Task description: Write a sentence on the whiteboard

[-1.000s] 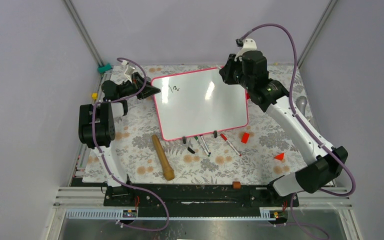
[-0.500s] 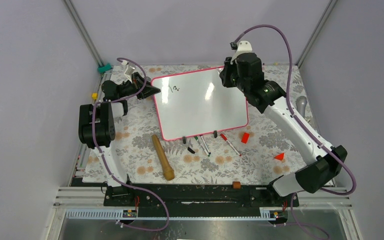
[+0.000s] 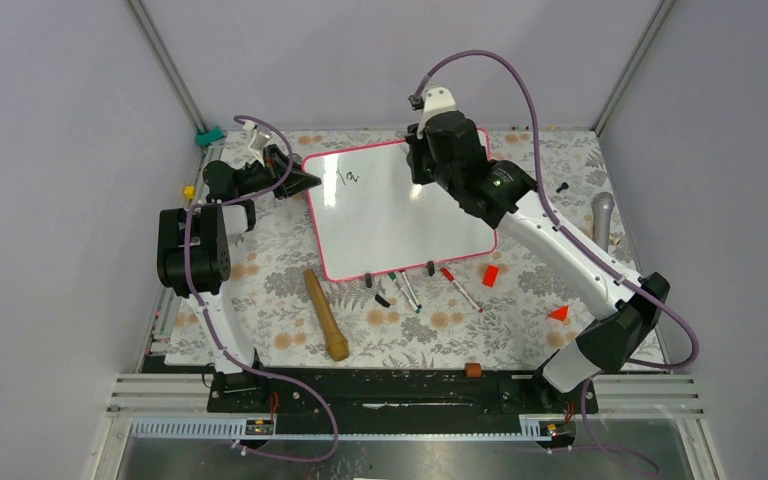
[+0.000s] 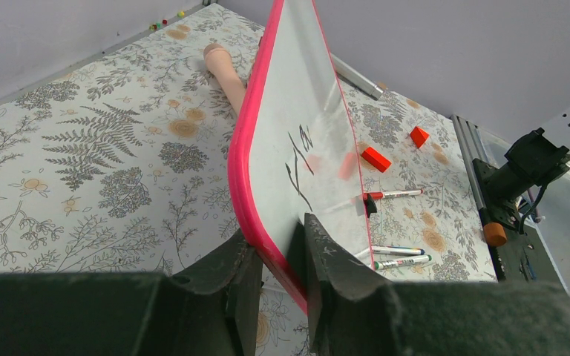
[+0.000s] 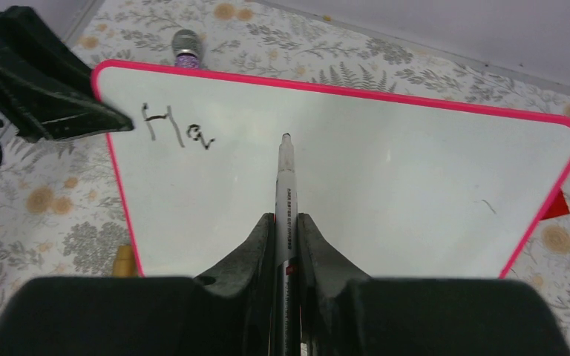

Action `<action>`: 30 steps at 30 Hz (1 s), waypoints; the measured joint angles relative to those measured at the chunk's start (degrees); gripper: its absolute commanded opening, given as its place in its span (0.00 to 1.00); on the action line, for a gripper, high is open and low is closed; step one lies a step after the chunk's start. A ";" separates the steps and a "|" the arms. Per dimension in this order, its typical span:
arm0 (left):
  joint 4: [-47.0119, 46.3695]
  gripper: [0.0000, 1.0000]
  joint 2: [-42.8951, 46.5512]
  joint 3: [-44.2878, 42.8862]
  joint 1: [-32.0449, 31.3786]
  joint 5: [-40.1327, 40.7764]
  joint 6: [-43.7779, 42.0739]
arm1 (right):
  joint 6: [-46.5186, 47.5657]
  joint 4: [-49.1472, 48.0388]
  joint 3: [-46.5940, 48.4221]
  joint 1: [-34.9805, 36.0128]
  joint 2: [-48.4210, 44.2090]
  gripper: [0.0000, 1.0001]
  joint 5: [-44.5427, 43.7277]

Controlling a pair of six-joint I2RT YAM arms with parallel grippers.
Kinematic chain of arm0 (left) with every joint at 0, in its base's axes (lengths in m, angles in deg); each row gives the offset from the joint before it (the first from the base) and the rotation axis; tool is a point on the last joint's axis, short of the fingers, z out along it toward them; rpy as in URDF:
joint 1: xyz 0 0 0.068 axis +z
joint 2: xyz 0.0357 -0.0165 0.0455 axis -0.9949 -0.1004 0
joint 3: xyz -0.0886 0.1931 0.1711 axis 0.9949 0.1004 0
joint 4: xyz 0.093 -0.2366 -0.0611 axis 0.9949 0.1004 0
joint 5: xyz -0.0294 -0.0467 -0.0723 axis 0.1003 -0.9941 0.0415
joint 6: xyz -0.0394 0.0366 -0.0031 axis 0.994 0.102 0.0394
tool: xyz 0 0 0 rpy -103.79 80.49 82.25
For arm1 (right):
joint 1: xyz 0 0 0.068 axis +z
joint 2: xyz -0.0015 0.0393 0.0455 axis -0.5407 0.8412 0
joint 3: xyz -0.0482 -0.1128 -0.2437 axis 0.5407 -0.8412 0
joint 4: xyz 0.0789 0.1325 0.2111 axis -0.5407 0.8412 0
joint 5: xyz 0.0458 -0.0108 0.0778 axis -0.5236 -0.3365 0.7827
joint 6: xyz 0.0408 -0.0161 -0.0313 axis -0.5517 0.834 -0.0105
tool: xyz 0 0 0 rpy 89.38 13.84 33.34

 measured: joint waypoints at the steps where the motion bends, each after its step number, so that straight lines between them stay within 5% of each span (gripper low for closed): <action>1: 0.00 0.00 0.00 0.00 0.00 0.00 0.00 | -0.02 0.09 0.70 1.05 0.48 0.00 -0.02; 14: 0.00 0.00 0.00 -0.02 0.00 -0.02 0.02 | 1.27 3.04 3.85 9.92 7.37 0.00 -3.76; 30: 0.00 0.00 0.00 -0.02 -0.02 -0.02 0.02 | 3.41 7.02 15.85 10.60 15.41 0.00 -5.84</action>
